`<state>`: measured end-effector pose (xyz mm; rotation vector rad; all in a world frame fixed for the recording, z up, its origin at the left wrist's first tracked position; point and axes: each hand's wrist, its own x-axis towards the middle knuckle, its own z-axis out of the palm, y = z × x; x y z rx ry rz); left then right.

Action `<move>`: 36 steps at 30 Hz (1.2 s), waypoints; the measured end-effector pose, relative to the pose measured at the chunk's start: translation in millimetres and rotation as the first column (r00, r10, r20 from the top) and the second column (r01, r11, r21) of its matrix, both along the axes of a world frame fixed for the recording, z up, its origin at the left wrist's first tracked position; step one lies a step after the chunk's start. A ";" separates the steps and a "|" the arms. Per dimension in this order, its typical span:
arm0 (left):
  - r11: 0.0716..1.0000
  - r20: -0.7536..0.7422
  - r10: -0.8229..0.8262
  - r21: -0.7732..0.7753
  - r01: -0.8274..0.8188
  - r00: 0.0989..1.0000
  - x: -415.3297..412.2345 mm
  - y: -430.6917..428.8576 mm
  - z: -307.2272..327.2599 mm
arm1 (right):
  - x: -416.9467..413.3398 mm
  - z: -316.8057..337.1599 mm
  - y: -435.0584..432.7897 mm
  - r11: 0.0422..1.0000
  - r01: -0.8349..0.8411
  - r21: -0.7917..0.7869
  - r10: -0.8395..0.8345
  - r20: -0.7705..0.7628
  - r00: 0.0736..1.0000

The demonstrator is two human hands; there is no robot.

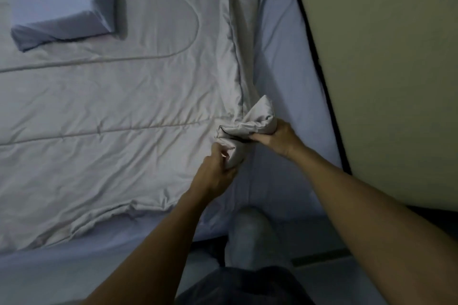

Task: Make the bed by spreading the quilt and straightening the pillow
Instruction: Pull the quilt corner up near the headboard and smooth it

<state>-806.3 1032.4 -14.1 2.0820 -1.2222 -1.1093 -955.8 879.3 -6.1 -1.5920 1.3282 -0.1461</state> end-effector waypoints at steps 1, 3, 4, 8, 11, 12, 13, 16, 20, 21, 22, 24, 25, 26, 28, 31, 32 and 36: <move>1.000 0.008 0.013 0.009 -0.013 1.000 -10.6 0.8 -1.5 | -13.1 -1.7 -0.1 1.000 0.012 0.009 -0.012 -0.011 1.000; 0.999 0.041 0.021 0.034 -0.022 0.999 -29.1 3.4 -6.5 | -37.2 -5.2 0.5 0.999 0.050 0.010 -0.050 -0.048 0.998; 0.999 0.061 0.015 0.047 -0.018 0.998 -37.4 4.7 -9.4 | -49.6 -6.6 1.0 0.997 0.076 -0.006 -0.077 -0.068 0.995; 0.993 0.141 -0.087 0.097 0.074 0.986 -71.8 0.5 -15.9 | -107.7 -16.2 -1.6 0.985 0.155 -0.069 -0.162 -0.114 0.980; 0.951 0.238 -0.294 0.174 0.257 0.926 -97.7 -9.2 -22.4 | -161.4 -22.1 -7.4 0.972 0.219 -0.085 -0.229 -0.138 0.964; 0.933 0.265 -0.349 0.189 0.307 0.899 -105.7 -12.2 -25.8 | -179.7 -24.5 -9.2 0.967 0.237 -0.096 -0.249 -0.144 0.958; 0.915 0.285 -0.397 0.204 0.349 0.873 -114.7 -15.1 -27.7 | -198.4 -27.8 -10.7 0.962 0.253 -0.102 -0.267 -0.158 0.951; 0.838 0.316 -0.541 0.289 0.464 0.780 -144.4 -20.7 -37.7 | -251.4 -44.1 -9.3 0.962 0.267 -0.066 -0.275 -0.238 0.932; 0.761 0.239 -0.640 0.330 0.559 0.730 -173.9 -17.9 -55.4 | -303.4 -72.8 3.8 0.970 0.241 0.016 -0.226 -0.284 0.932; 0.746 0.205 -0.653 0.342 0.572 0.729 -176.6 -16.4 -60.5 | -312.4 -78.6 7.5 0.970 0.244 0.020 -0.228 -0.283 0.932; 0.731 0.167 -0.661 0.365 0.577 0.732 -178.6 -15.6 -64.9 | -319.6 -83.1 11.7 0.969 0.247 0.027 -0.230 -0.278 0.933; 0.684 0.102 -0.686 0.427 0.591 0.720 -182.9 -16.9 -69.7 | -329.5 -89.8 21.0 0.956 0.288 0.062 -0.264 -0.250 0.932; 0.659 0.079 -0.702 0.449 0.604 0.708 -185.7 -19.5 -71.3 | -333.0 -91.5 25.6 0.946 0.313 0.079 -0.286 -0.246 0.926; 0.639 0.064 -0.715 0.463 0.614 0.696 -189.6 -24.0 -71.4 | -336.5 -93.5 30.5 0.934 0.346 0.092 -0.312 -0.260 0.914; 0.628 0.069 -0.733 0.451 0.635 0.676 -200.1 -36.8 -70.1 | -344.7 -96.2 41.2 0.885 0.453 0.111 -0.400 -0.319 0.859; 0.639 0.047 -0.727 0.414 0.649 0.685 -214.8 -60.3 -69.3 | -356.7 -102.3 59.2 0.841 0.529 0.110 -0.469 -0.336 0.816; 0.637 0.031 -0.729 0.397 0.661 0.683 -218.4 -67.1 -69.4 | -358.5 -103.6 64.9 0.848 0.517 0.118 -0.455 -0.338 0.824; 0.567 0.006 -0.795 0.361 0.740 0.606 -227.2 -87.1 -71.1 | -350.7 -104.6 84.3 0.831 0.533 0.156 -0.460 -0.343 0.819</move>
